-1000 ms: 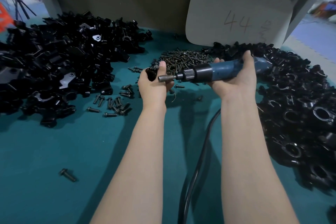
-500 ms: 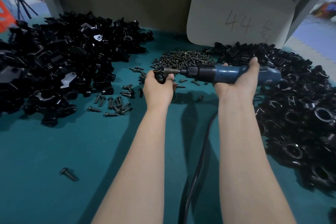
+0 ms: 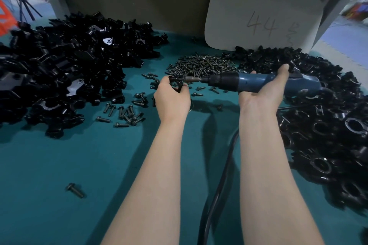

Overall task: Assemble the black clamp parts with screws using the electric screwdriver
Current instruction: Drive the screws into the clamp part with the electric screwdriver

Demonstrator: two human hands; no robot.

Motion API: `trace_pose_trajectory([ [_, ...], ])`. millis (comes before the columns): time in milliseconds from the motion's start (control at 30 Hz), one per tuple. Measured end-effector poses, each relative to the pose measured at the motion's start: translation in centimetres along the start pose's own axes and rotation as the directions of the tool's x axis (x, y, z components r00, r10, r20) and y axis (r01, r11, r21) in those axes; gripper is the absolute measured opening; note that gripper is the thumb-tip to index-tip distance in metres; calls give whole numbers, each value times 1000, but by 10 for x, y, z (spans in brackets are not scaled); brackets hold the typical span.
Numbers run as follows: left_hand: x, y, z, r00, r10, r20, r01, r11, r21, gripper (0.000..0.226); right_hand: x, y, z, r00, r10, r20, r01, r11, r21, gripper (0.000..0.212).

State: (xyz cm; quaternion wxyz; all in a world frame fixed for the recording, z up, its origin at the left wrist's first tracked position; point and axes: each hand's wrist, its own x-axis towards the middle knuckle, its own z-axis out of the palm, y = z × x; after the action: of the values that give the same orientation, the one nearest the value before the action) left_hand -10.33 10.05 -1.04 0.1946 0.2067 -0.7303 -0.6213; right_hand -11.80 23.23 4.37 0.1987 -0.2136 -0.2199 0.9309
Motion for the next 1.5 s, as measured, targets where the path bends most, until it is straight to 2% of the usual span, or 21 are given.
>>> trace_pose_trajectory([
  [100,-1,0,-1,1000,20,0,-20,992,125,15,6,0,-2,1000,-6,-31,6,1000,-1,31],
  [200,-1,2,-3,1000,7,14,-9,979,205,25,5,4,-2,999,-14,-30,13,1000,-20,26],
  [367,-1,3,-4,997,-48,60,39,990,136,17,5,6,-2,998,-45,-43,43,998,-35,26],
  [600,-4,2,-4,997,-35,62,24,984,176,12,6,6,-4,997,-61,-49,58,996,-64,26],
  [833,-1,0,-5,999,-29,39,17,958,286,16,5,12,-2,996,-93,-16,92,993,-79,30],
  [967,0,1,-5,998,-46,45,31,958,285,17,4,12,-4,996,-85,2,85,995,-57,26],
  [1133,0,1,-6,998,-46,39,32,956,292,17,3,15,-2,995,-98,25,99,992,-84,34],
  [1500,-1,1,-4,999,-17,30,7,955,295,22,0,17,-1,991,-124,49,128,989,-74,36],
])
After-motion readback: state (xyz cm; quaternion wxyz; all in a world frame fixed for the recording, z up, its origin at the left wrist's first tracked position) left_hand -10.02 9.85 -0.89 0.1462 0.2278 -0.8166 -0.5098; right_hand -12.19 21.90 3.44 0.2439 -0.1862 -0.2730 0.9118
